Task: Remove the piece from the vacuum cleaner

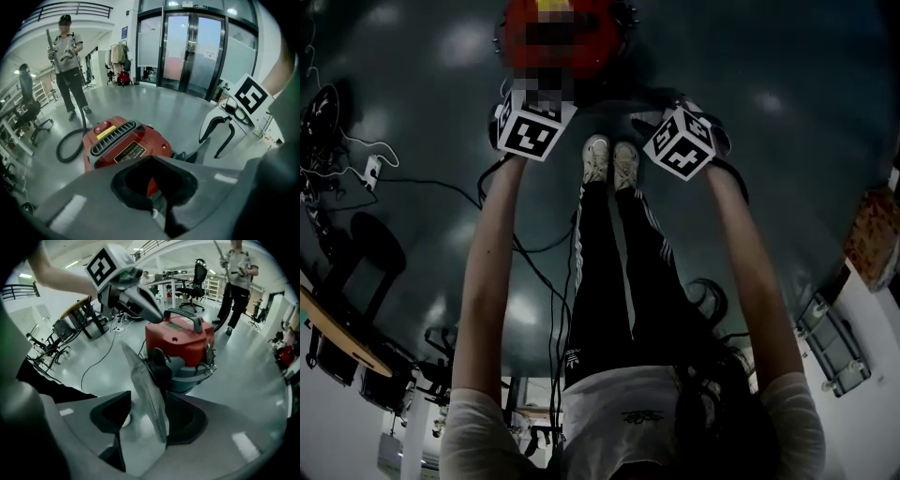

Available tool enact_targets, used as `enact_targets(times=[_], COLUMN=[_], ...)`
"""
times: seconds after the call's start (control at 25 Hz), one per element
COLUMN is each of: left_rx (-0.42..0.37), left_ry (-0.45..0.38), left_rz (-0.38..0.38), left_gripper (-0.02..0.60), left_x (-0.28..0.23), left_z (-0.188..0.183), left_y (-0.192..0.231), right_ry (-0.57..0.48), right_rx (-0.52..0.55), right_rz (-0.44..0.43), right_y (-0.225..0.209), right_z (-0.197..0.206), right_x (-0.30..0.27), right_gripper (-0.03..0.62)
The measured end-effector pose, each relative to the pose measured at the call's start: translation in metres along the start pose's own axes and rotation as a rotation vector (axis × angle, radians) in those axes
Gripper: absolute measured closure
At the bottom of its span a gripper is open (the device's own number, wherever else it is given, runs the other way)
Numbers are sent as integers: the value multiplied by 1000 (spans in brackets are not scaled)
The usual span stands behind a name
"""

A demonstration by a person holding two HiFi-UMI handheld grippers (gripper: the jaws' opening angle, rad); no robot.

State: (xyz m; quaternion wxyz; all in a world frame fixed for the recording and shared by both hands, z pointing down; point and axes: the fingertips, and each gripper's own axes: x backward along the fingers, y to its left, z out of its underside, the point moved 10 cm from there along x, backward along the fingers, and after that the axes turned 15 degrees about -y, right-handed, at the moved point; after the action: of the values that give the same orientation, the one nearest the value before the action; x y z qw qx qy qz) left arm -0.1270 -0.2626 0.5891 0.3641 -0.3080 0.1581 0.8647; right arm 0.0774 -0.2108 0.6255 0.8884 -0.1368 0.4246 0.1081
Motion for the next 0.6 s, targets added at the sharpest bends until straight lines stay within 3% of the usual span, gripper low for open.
enact_targets(times=[0.12,0.32,0.4,0.48,0.6], left_rx=[-8,-10,-37,-40,-19], left_ry=[45,32,41,43,39], left_rz=[19,14,13,16,22], left_gripper=[580,580,580,580,580], left_x=[-10,-12,-13,-12,-11], left_z=[5,9,8,7,6], left_y=[0,-3,-4,-3,-2], right_ry=[40,102,140,178,183], right_rx=[37,48,65,76,85], right_rz=[-22,-38,-38,-44,-30], right_y=[-2,-4,-3,1,6], right_z=[1,7,10,11,11], right_x=[-17,-42,-49,-54,-53], right_gripper=[338,341,409,551,559])
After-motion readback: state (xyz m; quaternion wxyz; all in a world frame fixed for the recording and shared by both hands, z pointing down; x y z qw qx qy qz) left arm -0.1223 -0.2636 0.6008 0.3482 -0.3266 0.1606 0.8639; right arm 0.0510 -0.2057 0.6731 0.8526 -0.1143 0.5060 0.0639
